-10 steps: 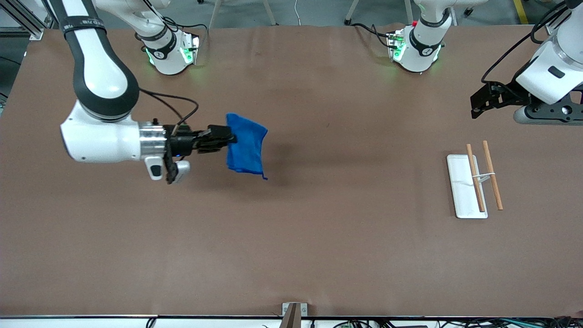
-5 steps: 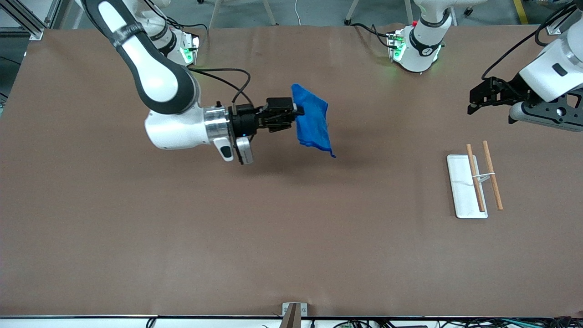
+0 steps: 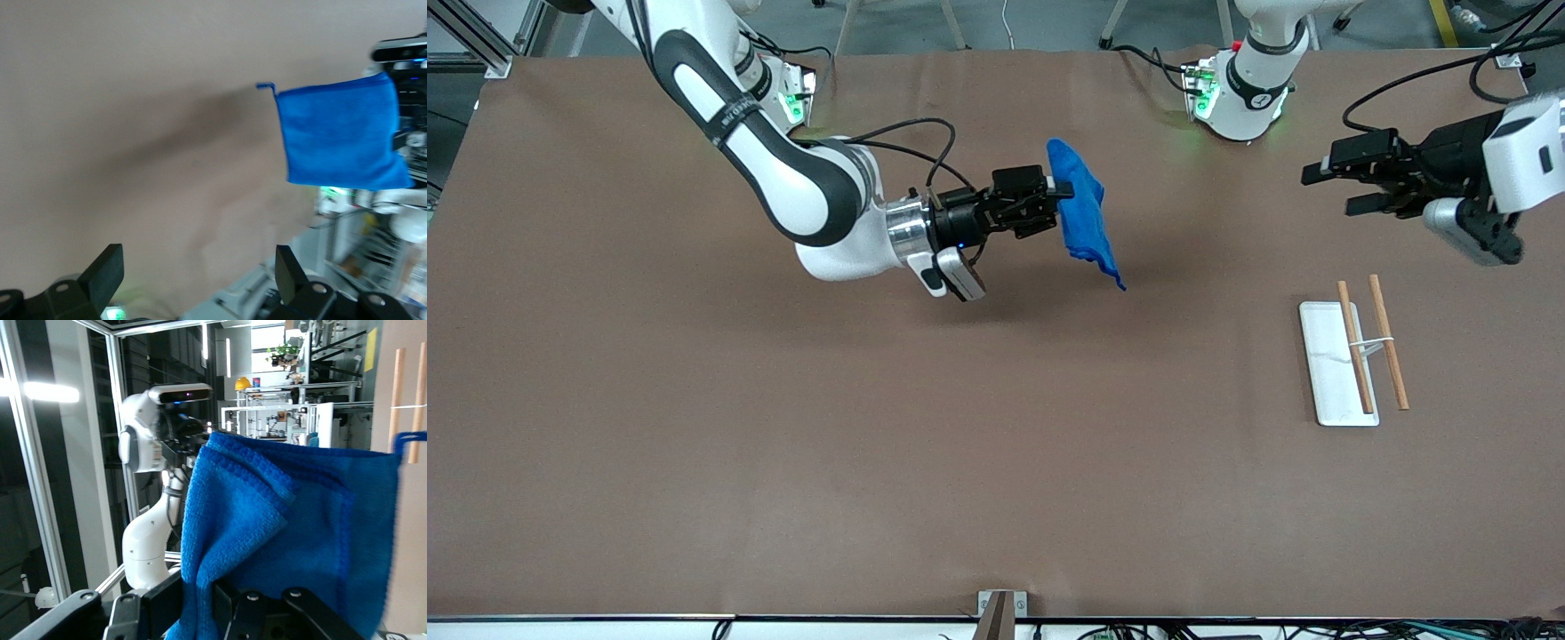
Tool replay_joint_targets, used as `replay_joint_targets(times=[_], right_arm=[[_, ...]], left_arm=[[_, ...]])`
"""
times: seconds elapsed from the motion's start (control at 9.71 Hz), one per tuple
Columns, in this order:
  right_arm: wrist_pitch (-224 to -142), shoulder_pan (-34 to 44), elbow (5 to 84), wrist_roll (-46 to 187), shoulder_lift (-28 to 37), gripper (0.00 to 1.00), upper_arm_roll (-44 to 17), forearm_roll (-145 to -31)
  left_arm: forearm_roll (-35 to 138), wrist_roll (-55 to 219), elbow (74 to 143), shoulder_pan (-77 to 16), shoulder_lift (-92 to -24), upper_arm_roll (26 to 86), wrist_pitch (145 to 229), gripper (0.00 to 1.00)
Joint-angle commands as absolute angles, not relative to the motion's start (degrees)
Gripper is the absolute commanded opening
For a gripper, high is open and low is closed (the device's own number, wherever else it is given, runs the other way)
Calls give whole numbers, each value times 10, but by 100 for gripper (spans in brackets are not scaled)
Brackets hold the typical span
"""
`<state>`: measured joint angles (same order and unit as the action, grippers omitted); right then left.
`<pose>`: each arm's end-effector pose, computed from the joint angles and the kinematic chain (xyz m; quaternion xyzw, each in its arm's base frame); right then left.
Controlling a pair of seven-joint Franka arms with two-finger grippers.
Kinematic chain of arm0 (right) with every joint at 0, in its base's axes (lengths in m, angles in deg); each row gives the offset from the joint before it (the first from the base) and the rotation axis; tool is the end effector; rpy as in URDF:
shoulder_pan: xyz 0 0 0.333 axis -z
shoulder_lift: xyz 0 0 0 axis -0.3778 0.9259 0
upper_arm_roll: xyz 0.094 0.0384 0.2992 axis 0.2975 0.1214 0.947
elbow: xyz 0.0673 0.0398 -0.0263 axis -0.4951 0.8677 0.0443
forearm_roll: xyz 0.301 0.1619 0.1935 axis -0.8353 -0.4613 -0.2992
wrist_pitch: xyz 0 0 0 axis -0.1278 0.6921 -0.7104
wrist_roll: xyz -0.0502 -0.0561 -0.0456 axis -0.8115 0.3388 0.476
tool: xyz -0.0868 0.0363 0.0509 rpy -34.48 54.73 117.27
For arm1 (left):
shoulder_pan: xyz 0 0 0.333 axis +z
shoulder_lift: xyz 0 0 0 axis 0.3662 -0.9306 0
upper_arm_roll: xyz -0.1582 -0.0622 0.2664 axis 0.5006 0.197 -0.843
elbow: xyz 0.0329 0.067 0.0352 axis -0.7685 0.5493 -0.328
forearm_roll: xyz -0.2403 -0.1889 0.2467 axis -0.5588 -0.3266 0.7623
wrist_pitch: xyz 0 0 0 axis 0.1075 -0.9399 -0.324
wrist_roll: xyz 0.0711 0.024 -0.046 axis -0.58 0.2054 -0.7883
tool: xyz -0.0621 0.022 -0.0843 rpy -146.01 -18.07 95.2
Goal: Right arm passes towel to left arm to hang
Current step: 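Hold the towel up with the right gripper while the left gripper approaches it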
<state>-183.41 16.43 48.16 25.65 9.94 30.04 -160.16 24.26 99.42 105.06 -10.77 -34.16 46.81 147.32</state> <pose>0.4904 0.4655 0.3917 -0.6135 -0.0445 0.0431 0.7872 0.5339 -0.0581 0.5733 0.9311 -0.0918 -0.1290 0.3285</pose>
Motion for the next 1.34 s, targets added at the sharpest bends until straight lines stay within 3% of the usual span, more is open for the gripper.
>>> replay_joint_targets(times=[0.0, 0.62, 1.24], right_arm=[[-1830, 167, 473, 231, 111, 1, 317, -1635], [-1830, 141, 461, 176, 126, 1, 333, -1693], [-1830, 128, 451, 173, 128, 1, 337, -1721]], left_arm=[[150, 1046, 1154, -106, -346, 471, 1478, 100], [-76, 1213, 1347, -115, -371, 470, 1520, 96], [-326, 1320, 1446, -208, -366, 470, 1622, 94]])
